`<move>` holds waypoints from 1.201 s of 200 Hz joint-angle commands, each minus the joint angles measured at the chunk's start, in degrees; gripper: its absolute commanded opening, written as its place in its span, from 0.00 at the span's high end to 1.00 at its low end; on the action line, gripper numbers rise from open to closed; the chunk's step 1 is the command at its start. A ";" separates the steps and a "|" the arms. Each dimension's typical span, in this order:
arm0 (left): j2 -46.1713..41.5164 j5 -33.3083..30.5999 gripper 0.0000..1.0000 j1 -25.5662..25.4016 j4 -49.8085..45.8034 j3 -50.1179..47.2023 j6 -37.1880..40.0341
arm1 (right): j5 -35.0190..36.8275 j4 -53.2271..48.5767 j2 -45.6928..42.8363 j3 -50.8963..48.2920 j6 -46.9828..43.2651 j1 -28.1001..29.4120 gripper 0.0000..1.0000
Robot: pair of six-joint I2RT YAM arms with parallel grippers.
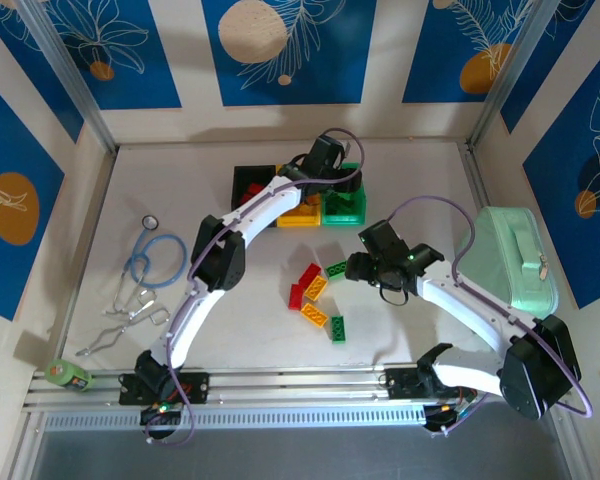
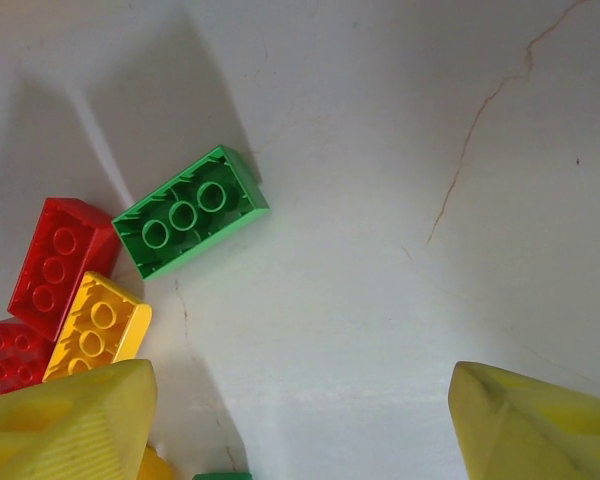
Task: Sort the legos into containers by color
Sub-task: Place the lego in the container, then pick up the lego from the bottom-center of the table.
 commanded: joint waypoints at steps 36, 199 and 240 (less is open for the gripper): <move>-10.01 0.27 0.30 0.35 1.70 -4.23 3.49 | -0.08 -1.16 0.80 0.35 1.02 0.87 0.22; -52.97 -6.53 0.29 0.34 20.64 -69.25 2.89 | -5.58 -1.28 18.77 12.78 -4.64 2.74 0.18; -58.94 -7.77 0.29 0.32 20.41 -78.81 1.80 | -6.58 -1.30 21.17 14.89 -5.99 5.74 0.20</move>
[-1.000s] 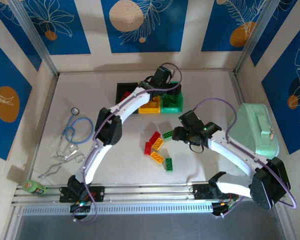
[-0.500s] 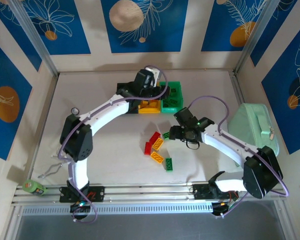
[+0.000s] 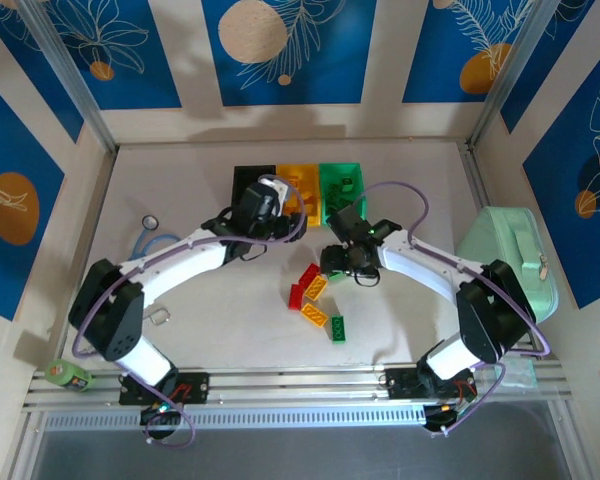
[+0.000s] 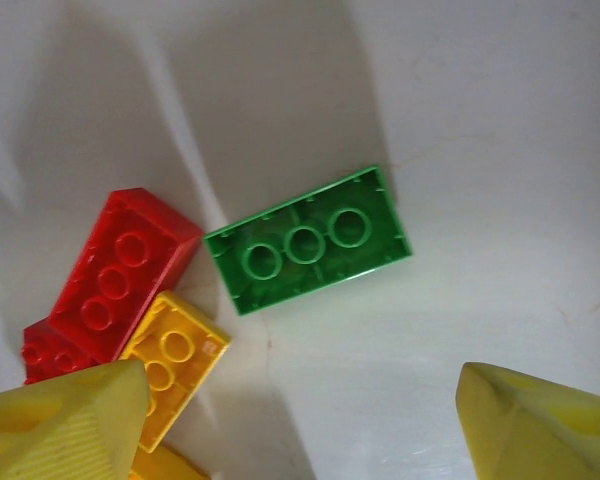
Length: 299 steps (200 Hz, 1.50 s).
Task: Sort the legos into containers by color
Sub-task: Pick up the lego from the bottom-center of the table.
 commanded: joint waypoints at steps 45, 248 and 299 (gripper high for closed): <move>-9.03 -0.61 0.29 2.06 2.18 -15.18 -6.36 | -2.46 -0.83 2.03 1.71 -6.53 9.38 0.23; -23.60 0.40 0.31 10.13 2.02 -29.02 -10.30 | 1.81 -6.05 15.35 6.43 -8.28 24.33 0.62; -24.08 0.21 0.31 10.22 2.09 -28.66 -10.06 | 2.51 -7.95 11.11 8.04 -8.54 24.48 0.66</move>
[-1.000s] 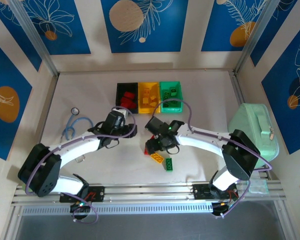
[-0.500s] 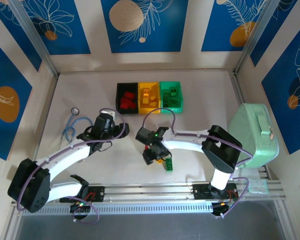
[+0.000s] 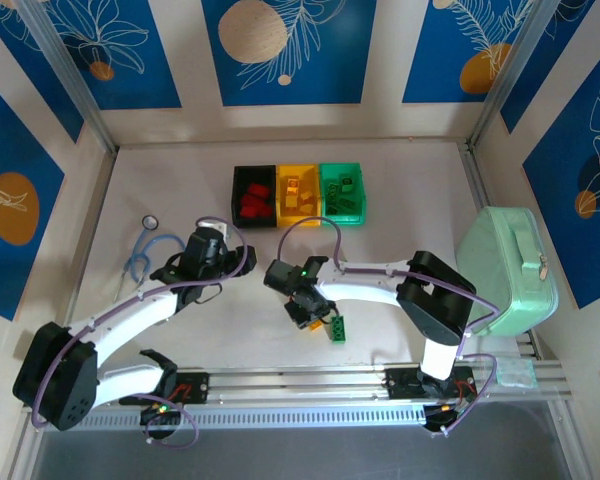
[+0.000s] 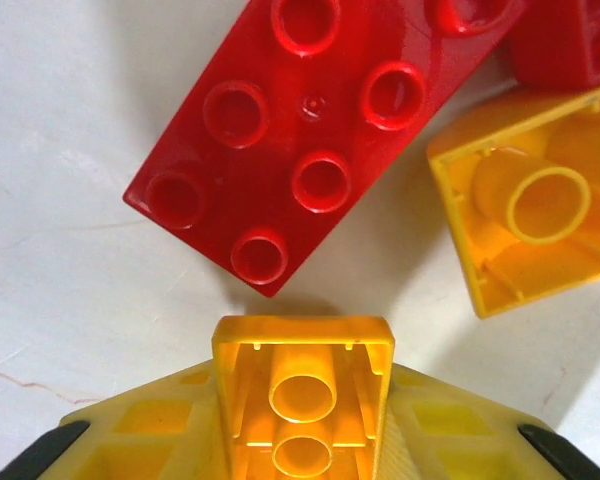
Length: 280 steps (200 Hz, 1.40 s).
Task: Sort the legos into containers by color
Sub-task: Pick up the lego from the bottom-center of the table, then place the lego in the container.
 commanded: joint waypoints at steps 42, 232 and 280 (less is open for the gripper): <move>-1.33 0.43 0.31 0.62 0.54 -0.52 0.26 | 0.57 -2.29 -6.15 6.28 -1.82 -2.64 0.66; -18.64 -2.38 0.31 -0.01 -8.47 -13.06 -1.45 | -3.37 -19.27 33.24 70.96 -8.52 -28.24 0.64; -18.91 -2.20 0.32 -0.21 -8.17 -12.63 -1.76 | -2.88 -23.41 41.42 83.86 -7.63 -30.65 0.63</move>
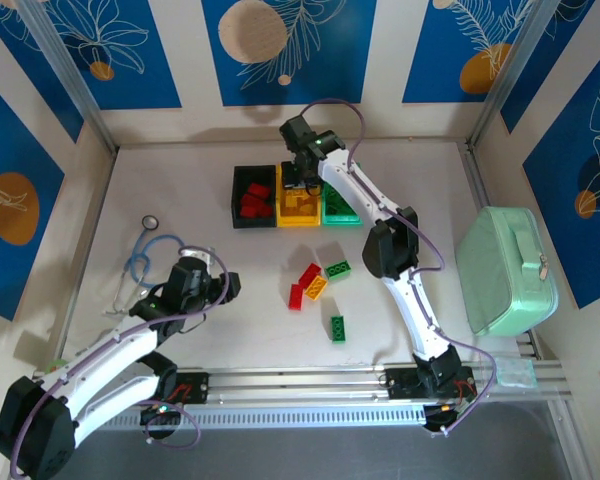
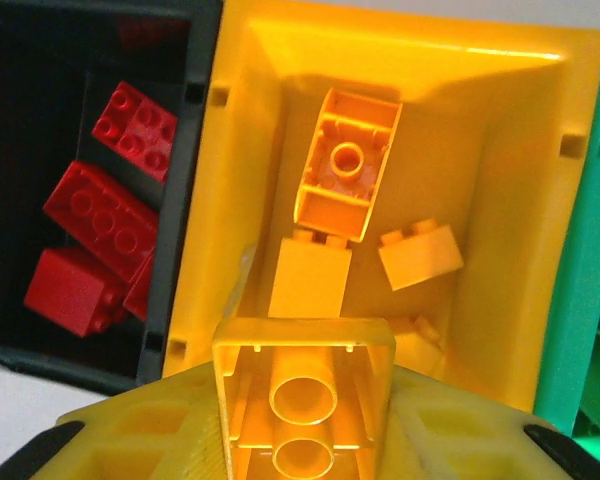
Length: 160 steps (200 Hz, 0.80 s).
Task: Sort the legos into containers by color
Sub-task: Place the lego in the container.
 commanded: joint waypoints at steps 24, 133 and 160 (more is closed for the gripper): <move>-0.66 0.03 0.32 -0.63 -0.21 0.06 -1.19 | -2.12 -2.84 1.77 1.64 1.38 -2.16 0.58; 2.47 0.23 0.30 -4.05 -1.12 3.79 0.05 | 0.55 4.92 -12.58 -13.33 0.34 1.43 0.25; 5.88 1.34 0.30 -6.05 -0.07 5.52 0.70 | 1.60 8.72 -19.32 -22.49 0.80 2.85 0.25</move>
